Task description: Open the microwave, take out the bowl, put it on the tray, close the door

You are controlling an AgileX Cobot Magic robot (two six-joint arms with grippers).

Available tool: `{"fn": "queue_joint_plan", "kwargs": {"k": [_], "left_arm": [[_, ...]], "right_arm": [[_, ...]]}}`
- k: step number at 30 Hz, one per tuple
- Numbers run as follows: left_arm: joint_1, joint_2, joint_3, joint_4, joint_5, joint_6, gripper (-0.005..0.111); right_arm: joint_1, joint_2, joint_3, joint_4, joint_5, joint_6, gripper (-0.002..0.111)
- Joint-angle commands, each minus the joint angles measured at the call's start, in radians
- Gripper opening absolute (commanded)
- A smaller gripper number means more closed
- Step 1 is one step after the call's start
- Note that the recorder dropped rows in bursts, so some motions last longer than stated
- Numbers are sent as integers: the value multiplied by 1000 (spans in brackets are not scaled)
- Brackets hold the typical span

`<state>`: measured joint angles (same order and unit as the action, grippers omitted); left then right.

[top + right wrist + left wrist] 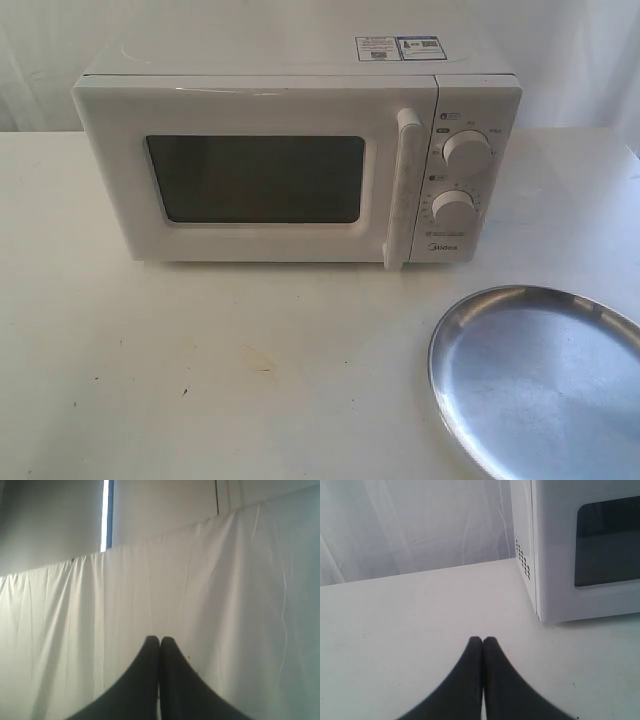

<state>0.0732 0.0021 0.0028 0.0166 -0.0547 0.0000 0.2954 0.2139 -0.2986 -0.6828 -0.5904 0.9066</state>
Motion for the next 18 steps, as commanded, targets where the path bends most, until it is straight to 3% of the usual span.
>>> {"fn": "queue_joint_plan", "kwargs": {"k": [1, 8, 13, 18], "left_arm": [[0, -2, -3, -8, -5, 0, 0], [0, -2, -3, -8, -5, 0, 0], [0, -2, -3, -8, -5, 0, 0], [0, -2, -3, -8, -5, 0, 0]], "right_arm": [[-6, 312, -91, -176, -56, 66, 0], [-6, 806, -175, -394, -437, 86, 0], [-8, 1022, -204, -466, -446, -22, 0], [-17, 1113, -204, -448, -298, -128, 0]]}}
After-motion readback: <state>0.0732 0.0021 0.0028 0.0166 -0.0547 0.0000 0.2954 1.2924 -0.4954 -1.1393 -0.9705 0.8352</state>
